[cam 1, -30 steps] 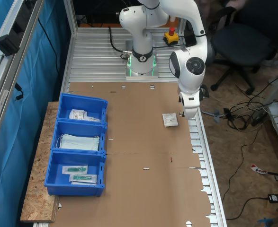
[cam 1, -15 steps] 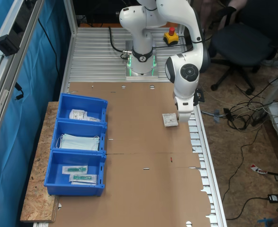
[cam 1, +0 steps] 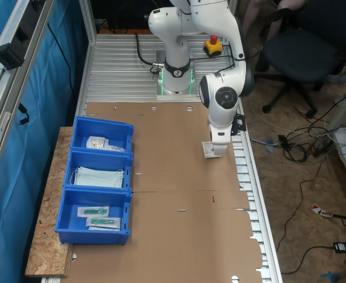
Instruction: Pick and place sorting task of medical equipment.
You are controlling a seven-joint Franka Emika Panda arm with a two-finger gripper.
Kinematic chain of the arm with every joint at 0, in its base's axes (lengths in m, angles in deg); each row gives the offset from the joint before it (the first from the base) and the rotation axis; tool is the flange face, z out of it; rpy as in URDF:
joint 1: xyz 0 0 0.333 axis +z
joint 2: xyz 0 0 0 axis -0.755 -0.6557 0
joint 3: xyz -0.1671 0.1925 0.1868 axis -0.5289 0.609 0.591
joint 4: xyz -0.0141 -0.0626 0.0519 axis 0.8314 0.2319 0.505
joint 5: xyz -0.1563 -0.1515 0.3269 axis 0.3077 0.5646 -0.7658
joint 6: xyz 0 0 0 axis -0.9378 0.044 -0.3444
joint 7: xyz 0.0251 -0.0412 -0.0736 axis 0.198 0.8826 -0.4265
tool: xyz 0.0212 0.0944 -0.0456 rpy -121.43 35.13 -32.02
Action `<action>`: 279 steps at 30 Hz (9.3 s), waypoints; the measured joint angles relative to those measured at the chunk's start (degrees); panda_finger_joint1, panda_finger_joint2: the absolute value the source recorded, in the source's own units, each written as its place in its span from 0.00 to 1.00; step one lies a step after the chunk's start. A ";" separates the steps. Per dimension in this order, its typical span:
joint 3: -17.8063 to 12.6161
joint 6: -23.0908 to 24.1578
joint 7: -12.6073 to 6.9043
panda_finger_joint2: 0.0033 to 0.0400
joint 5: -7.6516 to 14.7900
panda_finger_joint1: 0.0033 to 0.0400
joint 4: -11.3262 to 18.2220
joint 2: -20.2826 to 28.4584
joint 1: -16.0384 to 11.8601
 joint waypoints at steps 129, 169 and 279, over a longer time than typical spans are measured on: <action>0.25 14.18 0.00 1.00 0.00 1.00 1.07 -9.65 -0.21; 0.20 15.79 0.00 1.00 0.00 1.00 1.66 -10.12 -0.21; 0.28 16.23 0.00 0.07 0.00 0.07 3.12 -5.92 -0.18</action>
